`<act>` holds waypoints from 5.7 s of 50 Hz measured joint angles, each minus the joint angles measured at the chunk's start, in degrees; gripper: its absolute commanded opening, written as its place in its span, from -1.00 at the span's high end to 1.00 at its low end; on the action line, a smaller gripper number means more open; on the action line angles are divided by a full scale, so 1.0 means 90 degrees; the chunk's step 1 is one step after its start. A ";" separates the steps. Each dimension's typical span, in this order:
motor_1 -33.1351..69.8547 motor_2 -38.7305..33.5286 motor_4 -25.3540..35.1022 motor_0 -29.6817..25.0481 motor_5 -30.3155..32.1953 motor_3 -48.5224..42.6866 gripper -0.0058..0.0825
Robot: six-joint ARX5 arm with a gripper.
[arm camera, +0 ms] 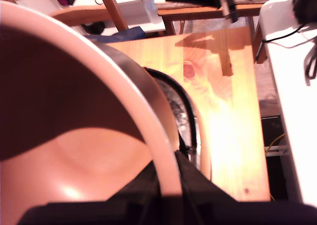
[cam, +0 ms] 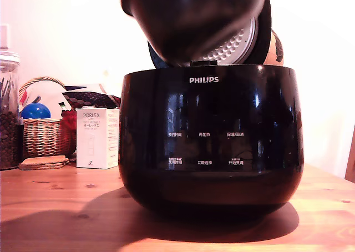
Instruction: Place the pot you are holding inside the rice cooker
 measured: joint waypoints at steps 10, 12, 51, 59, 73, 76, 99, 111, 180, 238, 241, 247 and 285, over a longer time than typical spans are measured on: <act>0.0389 0.0112 -0.0039 0.0000 0.0262 -0.0039 0.92; 0.0491 0.0209 -0.0080 0.0000 0.0338 -0.0063 0.92; 0.1513 0.1222 -0.1180 -0.0233 0.1207 -0.1394 0.92; 0.1513 0.1222 -0.1212 -0.0345 0.1341 -0.1379 0.92; 0.1559 0.1222 -0.1321 -0.0427 0.1474 -0.1219 0.92; 0.1634 0.1226 -0.1362 -0.0418 0.1486 -0.1200 0.92; 0.2113 0.1231 -0.1353 -0.0287 0.1418 -0.1401 0.92; 0.2113 0.1231 -0.1314 -0.0287 0.1404 -0.1452 0.92; 0.2110 0.1241 -0.1273 -0.0287 0.0954 -0.1331 0.60; 0.2040 0.1464 -0.1481 -0.0253 0.0580 -0.1593 0.47; 0.2033 0.1464 -0.1479 -0.0253 0.0554 -0.1591 0.47; 0.2004 0.1464 -0.1481 -0.0253 0.0542 -0.1591 0.47; 0.1209 0.1664 -0.1651 0.0814 -0.1137 -0.1370 0.92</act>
